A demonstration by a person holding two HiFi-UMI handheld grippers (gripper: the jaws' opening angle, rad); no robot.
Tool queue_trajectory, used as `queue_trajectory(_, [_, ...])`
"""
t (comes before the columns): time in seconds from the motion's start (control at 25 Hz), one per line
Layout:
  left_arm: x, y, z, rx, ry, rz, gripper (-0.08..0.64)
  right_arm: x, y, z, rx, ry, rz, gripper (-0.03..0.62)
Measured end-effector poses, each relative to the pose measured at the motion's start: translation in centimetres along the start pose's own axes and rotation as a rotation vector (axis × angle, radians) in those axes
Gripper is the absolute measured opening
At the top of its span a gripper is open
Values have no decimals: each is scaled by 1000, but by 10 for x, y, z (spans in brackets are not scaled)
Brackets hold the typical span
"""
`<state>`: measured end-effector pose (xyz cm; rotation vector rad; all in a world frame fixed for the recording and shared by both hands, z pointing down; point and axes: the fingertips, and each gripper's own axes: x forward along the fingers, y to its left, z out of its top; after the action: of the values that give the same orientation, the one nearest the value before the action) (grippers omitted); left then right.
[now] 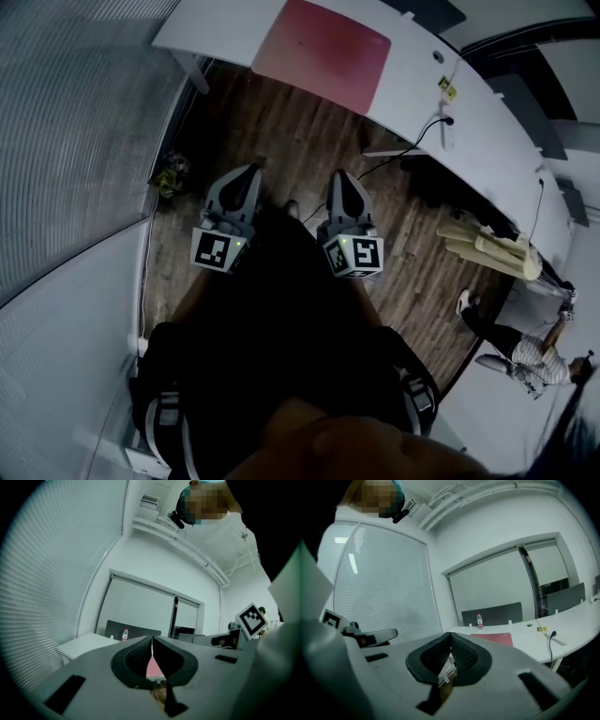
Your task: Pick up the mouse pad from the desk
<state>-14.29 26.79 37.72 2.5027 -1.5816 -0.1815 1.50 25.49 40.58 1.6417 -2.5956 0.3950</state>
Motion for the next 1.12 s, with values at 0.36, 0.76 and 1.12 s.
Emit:
queue_trajectory(0.36, [13, 17, -4, -16, 23, 16, 9, 20, -7, 8, 3, -27, -15, 2])
queue_trajectory(0.76, [75, 29, 0, 14, 16, 19, 9, 69, -50, 15, 21, -33, -11, 2])
queue_trajectory(1.12, [154, 54, -9, 4, 50, 51, 9, 134, -107, 31, 8, -25, 3, 2])
